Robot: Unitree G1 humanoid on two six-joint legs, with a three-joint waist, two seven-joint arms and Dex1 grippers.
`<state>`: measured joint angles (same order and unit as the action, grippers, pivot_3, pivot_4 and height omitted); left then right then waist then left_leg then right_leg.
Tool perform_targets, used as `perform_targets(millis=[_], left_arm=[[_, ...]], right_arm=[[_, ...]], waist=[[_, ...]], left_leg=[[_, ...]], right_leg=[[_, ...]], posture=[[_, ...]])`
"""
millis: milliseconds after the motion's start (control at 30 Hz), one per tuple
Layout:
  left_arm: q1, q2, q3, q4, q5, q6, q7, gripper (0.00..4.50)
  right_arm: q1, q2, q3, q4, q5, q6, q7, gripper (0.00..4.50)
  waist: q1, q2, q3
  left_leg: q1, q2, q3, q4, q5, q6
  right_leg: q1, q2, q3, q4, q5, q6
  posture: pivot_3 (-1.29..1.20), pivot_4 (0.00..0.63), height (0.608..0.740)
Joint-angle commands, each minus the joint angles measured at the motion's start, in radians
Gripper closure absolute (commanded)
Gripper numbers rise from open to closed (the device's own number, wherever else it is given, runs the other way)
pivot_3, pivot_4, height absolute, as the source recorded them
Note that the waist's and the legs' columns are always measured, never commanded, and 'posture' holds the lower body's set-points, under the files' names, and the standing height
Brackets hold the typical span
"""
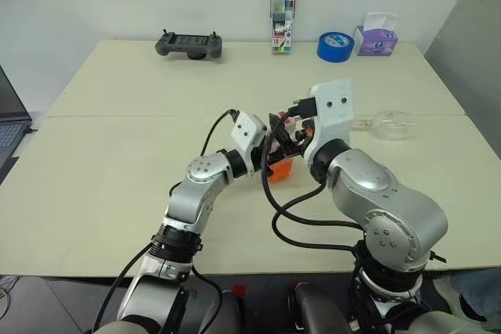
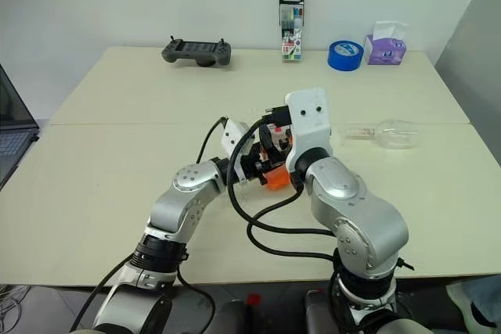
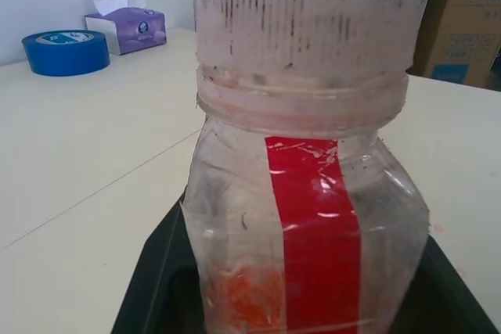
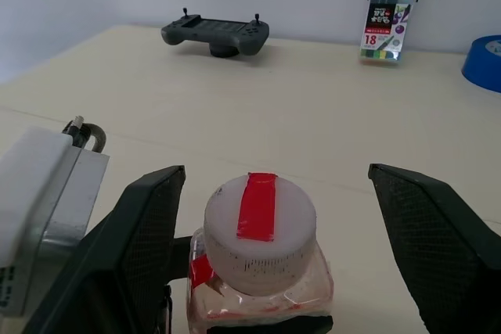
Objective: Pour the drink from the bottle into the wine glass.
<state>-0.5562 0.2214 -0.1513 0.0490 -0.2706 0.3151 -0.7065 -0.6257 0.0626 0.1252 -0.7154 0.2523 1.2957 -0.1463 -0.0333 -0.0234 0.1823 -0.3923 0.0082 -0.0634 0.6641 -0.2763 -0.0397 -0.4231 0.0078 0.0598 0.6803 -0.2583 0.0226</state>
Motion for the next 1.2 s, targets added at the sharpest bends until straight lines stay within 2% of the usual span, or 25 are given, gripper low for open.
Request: perform_targets(millis=[33, 633, 867, 1200], left_arm=[[-0.032, -0.006, 0.006, -0.024, -0.003, -0.033, -0.008, 2.81], [-0.026, -0.003, 0.012, -0.037, -0.001, -0.020, 0.005, 2.81], [-0.023, -0.004, 0.011, -0.040, -0.002, -0.018, 0.005, 2.81], [-0.020, -0.003, 0.014, -0.035, 0.000, -0.023, 0.006, 2.81]], right_arm=[[-0.022, 0.014, 0.015, 0.026, -0.015, -0.063, 0.015, 0.51], [-0.030, 0.032, 0.012, 0.177, -0.073, -0.211, 0.026, 0.51], [0.005, 0.025, -0.018, 0.136, -0.103, -0.172, -0.004, 0.51], [0.103, -0.020, -0.060, -0.034, -0.105, -0.064, 0.009, 0.51]], waist=[[0.000, 0.000, 0.000], [0.000, 0.000, 0.000], [0.000, 0.000, 0.000], [0.000, 0.000, 0.000]], left_leg=[[0.000, 0.000, 0.000, 0.000, 0.000, 0.000], [0.000, 0.000, 0.000, 0.000, 0.000, 0.000], [0.000, 0.000, 0.000, 0.000, 0.000, 0.000], [0.000, 0.000, -0.001, 0.000, 0.000, 0.000]], right_leg=[[0.000, 0.000, 0.000, 0.000, 0.000, 0.000], [0.000, 0.000, 0.000, 0.000, 0.000, 0.000], [0.000, 0.000, 0.000, 0.000, 0.000, 0.000], [0.000, 0.000, 0.000, 0.000, 0.000, 0.000]], posture=[[0.00, 0.150, 0.740], [0.00, 0.150, 0.740], [0.00, 0.150, 0.740], [0.00, 0.150, 0.740]])
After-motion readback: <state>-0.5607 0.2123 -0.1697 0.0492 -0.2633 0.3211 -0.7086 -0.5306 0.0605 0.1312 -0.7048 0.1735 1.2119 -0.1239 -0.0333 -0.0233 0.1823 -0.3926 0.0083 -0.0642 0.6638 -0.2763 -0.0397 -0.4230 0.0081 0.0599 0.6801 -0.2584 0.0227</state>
